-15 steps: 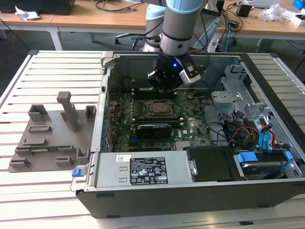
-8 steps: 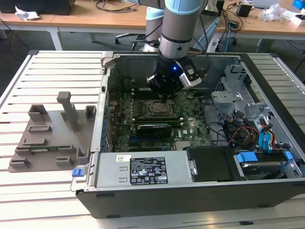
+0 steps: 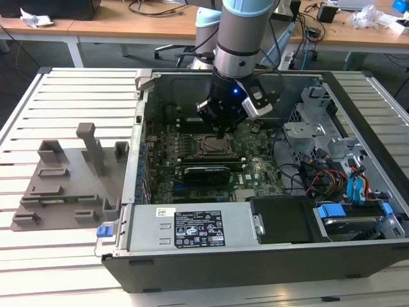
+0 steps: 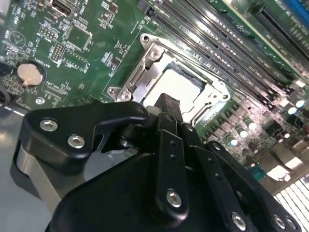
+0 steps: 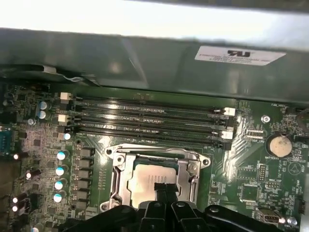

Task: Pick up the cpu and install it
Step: 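Install the first cpu locking lever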

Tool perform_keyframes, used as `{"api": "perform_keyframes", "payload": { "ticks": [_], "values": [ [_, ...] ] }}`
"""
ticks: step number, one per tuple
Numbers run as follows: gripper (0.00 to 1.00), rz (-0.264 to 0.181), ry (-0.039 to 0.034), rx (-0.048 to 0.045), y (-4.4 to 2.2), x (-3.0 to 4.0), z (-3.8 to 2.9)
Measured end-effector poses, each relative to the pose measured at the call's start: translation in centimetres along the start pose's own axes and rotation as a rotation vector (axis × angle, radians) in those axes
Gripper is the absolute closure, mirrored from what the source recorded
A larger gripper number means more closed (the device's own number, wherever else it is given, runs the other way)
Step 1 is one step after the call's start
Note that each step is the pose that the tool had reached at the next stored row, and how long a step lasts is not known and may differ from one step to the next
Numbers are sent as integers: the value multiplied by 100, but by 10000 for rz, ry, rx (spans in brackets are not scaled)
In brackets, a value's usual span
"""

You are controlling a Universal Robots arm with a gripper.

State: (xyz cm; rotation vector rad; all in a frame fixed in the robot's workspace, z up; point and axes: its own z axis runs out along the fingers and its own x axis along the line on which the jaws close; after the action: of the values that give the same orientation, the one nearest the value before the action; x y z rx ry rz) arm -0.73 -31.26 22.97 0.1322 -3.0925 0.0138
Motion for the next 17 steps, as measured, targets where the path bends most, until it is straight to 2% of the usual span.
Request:
{"api": "perform_keyframes", "payload": {
  "ticks": [3,7,9,14,17],
  "values": [
    [89,0,1,16,-1,6,-123],
    [89,1,1,24,-1,10,-205],
    [89,2,3,29,-2,14,-297],
    [89,2,2,29,-3,19,-410],
    [89,2,3,29,-4,24,-510]
  ]
}}
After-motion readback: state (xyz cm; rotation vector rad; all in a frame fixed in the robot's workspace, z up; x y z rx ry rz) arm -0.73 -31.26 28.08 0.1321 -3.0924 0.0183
